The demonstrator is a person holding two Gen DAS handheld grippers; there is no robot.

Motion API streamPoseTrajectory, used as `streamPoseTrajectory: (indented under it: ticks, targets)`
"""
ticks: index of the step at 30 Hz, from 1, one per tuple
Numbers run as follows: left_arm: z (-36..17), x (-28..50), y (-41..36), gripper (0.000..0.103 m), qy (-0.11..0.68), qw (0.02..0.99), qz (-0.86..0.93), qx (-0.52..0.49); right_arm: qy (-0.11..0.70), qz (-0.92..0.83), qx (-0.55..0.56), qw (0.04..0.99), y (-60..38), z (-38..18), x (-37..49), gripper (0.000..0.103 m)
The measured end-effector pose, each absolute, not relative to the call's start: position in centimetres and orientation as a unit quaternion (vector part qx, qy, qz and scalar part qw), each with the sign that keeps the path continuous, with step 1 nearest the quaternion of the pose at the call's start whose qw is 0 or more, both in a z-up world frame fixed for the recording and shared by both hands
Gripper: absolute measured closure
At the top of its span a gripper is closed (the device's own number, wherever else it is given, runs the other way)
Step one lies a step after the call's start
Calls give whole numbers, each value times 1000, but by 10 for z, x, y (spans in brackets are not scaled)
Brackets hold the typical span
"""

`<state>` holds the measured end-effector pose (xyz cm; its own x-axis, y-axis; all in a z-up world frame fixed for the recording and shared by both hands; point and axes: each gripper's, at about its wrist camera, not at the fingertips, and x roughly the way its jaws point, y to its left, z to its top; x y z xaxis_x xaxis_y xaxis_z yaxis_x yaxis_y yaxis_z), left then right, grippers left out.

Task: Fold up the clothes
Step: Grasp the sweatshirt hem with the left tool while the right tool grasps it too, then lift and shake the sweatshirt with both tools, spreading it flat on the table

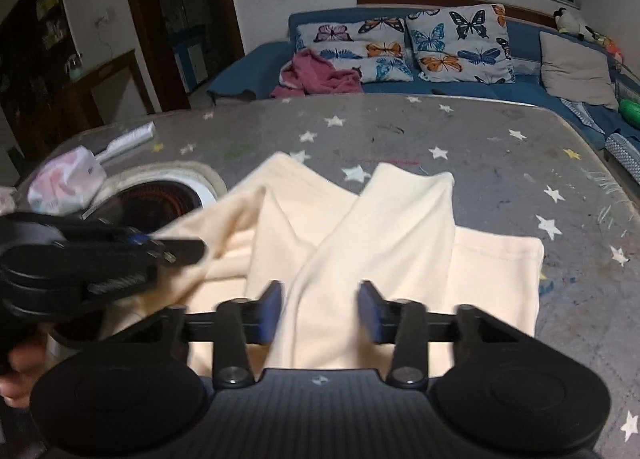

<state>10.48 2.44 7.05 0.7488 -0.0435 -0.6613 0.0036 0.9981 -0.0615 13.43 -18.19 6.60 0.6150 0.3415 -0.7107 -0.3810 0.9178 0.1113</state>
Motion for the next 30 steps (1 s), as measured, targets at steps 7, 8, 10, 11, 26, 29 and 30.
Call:
streamPoseTrajectory:
  ticks: [7,8,10,11,26,29,30]
  targets:
    - [83,75,41,98,332,942,-4,-44,381,194,-24,904,-196,74,112,98]
    - [86,67,46,98,327,944,1,-48,378,191,-20,906,-201,76,108,99]
    - [90,49,58,98,320,946,13,-56,371,186,-10,910,-211,81,99,99]
    - [91,39,64,98,318,946,18,-61,367,183,-7,912,-216,83,94,99]
    - [53,-92,105,100,361,920,79,-129,344,187,-6,920,-247,105,28,95]
    - [51,-99,111,98,368,917,77,-136,345,207,-9,916,-229,105,32,84]
    - [53,-99,111,94,368,917,73,-134,345,213,-10,914,-222,104,35,79]
